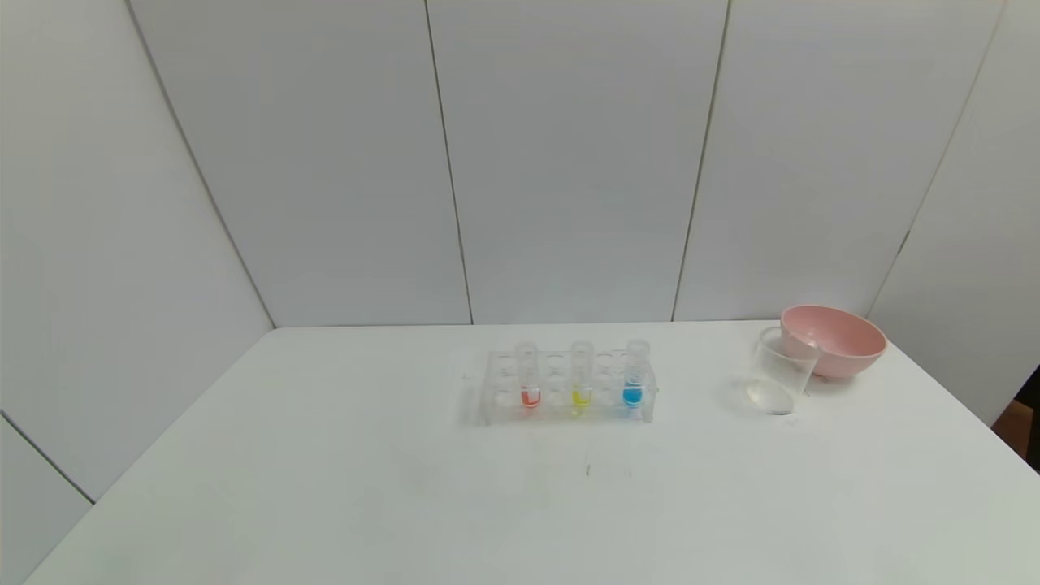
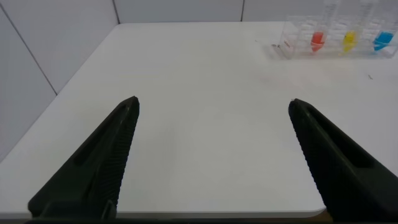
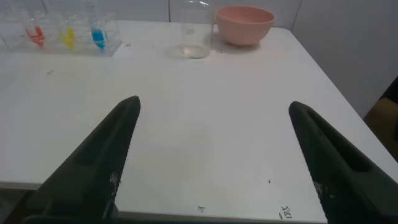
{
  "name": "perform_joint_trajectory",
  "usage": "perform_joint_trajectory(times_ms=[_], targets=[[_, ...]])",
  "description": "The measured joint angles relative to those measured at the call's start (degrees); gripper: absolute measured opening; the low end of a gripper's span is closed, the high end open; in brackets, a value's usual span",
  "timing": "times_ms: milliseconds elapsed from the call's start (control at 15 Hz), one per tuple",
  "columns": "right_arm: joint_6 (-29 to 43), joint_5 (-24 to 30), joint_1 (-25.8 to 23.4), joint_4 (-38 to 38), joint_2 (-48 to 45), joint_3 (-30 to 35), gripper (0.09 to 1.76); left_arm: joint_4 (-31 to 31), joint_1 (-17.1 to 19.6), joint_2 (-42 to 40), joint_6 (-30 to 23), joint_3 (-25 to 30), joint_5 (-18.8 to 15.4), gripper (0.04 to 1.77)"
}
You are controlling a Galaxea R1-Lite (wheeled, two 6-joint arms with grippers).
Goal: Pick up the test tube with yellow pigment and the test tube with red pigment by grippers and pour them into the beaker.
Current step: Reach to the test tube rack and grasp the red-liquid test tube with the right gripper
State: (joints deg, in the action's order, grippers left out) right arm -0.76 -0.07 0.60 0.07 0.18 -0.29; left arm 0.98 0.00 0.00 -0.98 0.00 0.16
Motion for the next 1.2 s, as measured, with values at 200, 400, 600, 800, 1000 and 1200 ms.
perform_joint_trajectory(times_ms=[200, 400, 600, 800, 1000, 1200], targets=[[0.0, 0.0, 0.0, 0.0, 0.0, 0.0, 1.71, 0.0, 0.0, 0.0, 0.0, 0.0, 0.0, 1.72], [0.1, -0.1, 0.0, 0.9, 0.0, -0.1, 1.71, 0.0, 0.0, 0.0, 0.0, 0.0, 0.0, 1.72], [0.1, -0.1, 0.0, 0.9, 0.0, -0.1, 1.71, 0.0, 0.0, 0.0, 0.0, 0.0, 0.0, 1.72], [0.1, 0.0, 0.0, 0.8, 0.0, -0.1, 1.71, 0.0, 0.0, 0.0, 0.0, 0.0, 0.0, 1.72], [0.2, -0.1, 0.0, 1.0, 0.0, -0.1, 1.71, 0.0, 0.0, 0.0, 0.0, 0.0, 0.0, 1.72], [0.2, -0.4, 0.0, 1.1, 0.3, -1.7, 1.71, 0.0, 0.0, 0.0, 0.0, 0.0, 0.0, 1.72]])
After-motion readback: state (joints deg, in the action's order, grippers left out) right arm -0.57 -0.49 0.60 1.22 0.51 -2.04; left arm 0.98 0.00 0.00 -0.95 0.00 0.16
